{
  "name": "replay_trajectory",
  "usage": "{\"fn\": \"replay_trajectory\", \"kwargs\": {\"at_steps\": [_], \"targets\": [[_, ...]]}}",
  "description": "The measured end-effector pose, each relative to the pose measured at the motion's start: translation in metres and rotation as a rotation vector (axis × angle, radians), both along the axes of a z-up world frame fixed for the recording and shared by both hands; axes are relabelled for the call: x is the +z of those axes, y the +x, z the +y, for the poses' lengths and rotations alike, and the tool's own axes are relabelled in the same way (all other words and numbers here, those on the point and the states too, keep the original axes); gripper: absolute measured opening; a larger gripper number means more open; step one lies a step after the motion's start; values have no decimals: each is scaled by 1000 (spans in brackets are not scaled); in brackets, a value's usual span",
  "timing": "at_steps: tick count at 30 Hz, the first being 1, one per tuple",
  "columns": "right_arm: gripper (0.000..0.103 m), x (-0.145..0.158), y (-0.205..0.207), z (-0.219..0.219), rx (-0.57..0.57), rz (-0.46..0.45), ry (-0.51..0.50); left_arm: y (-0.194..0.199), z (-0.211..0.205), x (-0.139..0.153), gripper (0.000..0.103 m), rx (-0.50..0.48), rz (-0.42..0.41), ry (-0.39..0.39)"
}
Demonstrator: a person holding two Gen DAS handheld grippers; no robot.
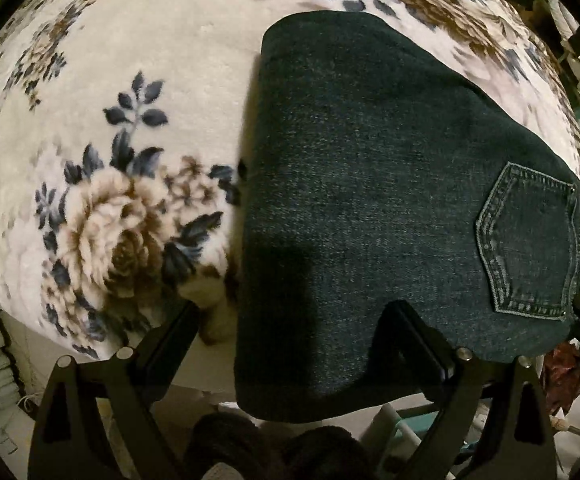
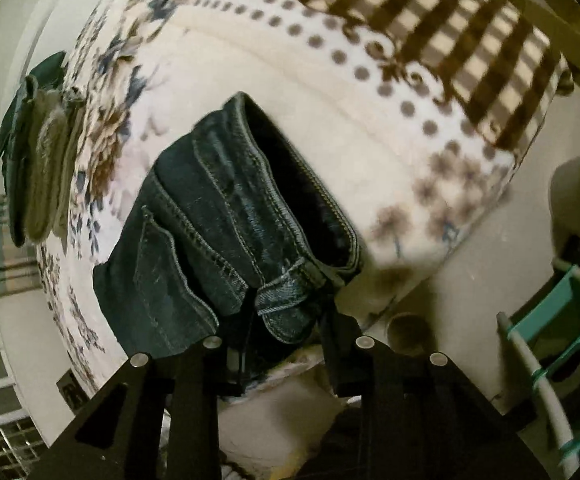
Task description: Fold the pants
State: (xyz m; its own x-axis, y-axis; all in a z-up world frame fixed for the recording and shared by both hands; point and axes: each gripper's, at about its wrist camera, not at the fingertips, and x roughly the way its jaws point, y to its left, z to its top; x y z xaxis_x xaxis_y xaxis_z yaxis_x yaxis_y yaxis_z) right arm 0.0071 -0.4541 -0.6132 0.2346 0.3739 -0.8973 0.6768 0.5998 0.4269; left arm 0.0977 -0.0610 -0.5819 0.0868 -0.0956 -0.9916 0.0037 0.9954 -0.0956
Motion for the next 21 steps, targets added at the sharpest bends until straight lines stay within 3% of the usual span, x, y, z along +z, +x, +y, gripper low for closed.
{"fn": "replay_trajectory", "kwargs": {"at_steps": [4, 7, 11, 16, 19, 21], "targets": [[30, -21, -6, -8, 11, 60, -3, 2, 10, -10, 99, -2, 3, -15], [37, -34, 0, -7, 11, 85, 13, 1, 11, -12, 99, 6, 7, -20], [73, -26, -7, -12, 0, 0, 132, 1, 22, -6, 98, 59, 18, -92], [84, -37, -25, 1, 32, -57, 253, 11, 43, -21, 98, 142, 44, -246], [84, -61, -25, 11, -7, -108, 315, 17, 48, -33, 98, 153, 42, -319], [90, -71, -24, 15, -43, -156, 327, 19, 48, -38, 99, 157, 37, -342]]}}
